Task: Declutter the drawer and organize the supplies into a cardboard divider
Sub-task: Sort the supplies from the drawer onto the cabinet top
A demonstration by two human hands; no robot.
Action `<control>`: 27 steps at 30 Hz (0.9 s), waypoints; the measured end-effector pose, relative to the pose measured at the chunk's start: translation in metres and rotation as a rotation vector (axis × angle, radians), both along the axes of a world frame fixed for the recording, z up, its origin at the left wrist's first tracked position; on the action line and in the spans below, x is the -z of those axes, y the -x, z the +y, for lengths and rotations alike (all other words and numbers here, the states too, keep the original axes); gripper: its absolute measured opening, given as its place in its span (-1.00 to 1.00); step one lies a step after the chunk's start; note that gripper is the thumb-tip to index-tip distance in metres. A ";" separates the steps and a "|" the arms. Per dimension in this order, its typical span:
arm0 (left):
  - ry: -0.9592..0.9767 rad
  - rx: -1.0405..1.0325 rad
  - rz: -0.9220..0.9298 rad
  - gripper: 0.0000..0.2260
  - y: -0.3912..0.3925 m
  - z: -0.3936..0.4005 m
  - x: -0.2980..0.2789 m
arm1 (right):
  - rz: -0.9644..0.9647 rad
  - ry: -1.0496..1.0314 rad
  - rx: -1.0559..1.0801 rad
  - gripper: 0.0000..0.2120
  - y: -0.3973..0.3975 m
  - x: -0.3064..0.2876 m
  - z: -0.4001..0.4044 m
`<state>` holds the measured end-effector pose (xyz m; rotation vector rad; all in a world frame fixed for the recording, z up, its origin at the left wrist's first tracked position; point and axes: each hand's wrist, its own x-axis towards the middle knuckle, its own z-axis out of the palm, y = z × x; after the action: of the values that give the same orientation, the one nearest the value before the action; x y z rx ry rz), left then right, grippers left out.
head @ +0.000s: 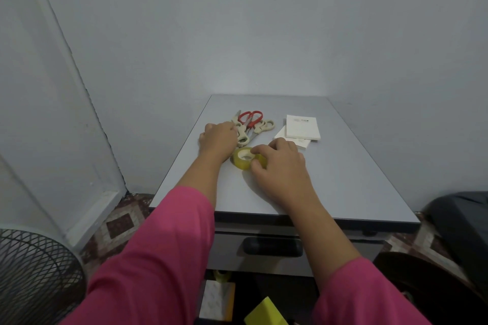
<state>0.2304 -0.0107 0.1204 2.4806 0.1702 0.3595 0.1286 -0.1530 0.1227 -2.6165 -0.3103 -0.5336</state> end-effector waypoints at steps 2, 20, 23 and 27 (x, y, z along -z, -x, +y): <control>0.124 -0.006 -0.059 -0.69 -0.001 0.004 0.001 | 0.002 -0.006 -0.002 -0.66 0.000 0.000 0.000; 0.073 -0.078 -0.070 -0.80 -0.003 0.005 0.004 | 0.011 -0.007 0.000 -0.66 0.001 -0.001 -0.001; 0.059 -0.102 -0.098 -0.80 -0.005 0.006 0.005 | 0.014 -0.009 -0.001 -0.66 0.001 -0.001 -0.001; 0.104 -0.073 -0.173 -0.84 -0.007 0.004 0.003 | 0.006 -0.011 0.001 -0.67 0.000 -0.001 -0.001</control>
<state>0.2377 -0.0066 0.1172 2.3323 0.2031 0.5789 0.1288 -0.1543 0.1235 -2.6069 -0.3034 -0.5262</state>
